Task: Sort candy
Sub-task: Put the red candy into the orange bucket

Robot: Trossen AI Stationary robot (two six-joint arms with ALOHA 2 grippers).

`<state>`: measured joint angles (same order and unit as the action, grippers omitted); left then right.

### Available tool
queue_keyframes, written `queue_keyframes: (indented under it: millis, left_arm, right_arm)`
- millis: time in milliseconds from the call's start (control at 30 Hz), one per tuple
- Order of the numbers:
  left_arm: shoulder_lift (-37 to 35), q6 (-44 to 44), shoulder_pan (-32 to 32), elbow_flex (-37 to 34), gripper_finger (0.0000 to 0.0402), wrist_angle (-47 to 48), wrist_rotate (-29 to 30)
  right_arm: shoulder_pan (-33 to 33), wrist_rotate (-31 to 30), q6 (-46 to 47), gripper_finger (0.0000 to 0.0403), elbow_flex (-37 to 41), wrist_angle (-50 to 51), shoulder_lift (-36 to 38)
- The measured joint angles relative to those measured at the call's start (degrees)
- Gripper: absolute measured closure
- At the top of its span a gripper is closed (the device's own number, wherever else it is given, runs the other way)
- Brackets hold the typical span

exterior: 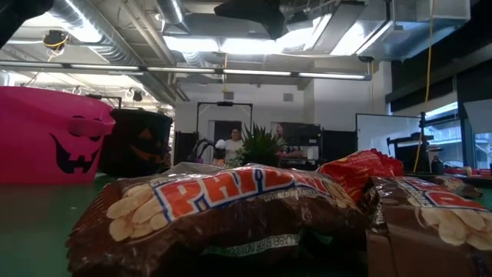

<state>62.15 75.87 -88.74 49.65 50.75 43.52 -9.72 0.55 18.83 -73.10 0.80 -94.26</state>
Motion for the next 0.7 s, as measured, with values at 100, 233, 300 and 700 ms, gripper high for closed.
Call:
queue_keyframes:
  millis: [100, 233, 300, 700]
  left_arm:
    - [0.0, 0.04, 2.28, -1.18, 0.0302, -0.17, -2.85]
    - [0.0, 0.05, 5.76, -2.08, 0.0262, -0.1, -4.74]
    - [0.0, -1.12, 7.05, -2.08, 0.0238, -0.39, -5.17]
    - [-0.02, -15.15, 15.25, 0.31, 0.0159, -1.91, -3.96]
  right_arm:
    - [0.0, -0.82, 0.22, 0.0139, 0.0, -1.19, 0.0]
    - [0.0, -1.46, 0.24, 0.0139, 0.0, -1.2, 0.0]
    - [0.0, -1.47, 0.26, 0.0139, 0.0, -1.19, 0.0]
    - [0.0, -1.61, 0.37, 0.0139, 0.0, -0.88, 0.0]
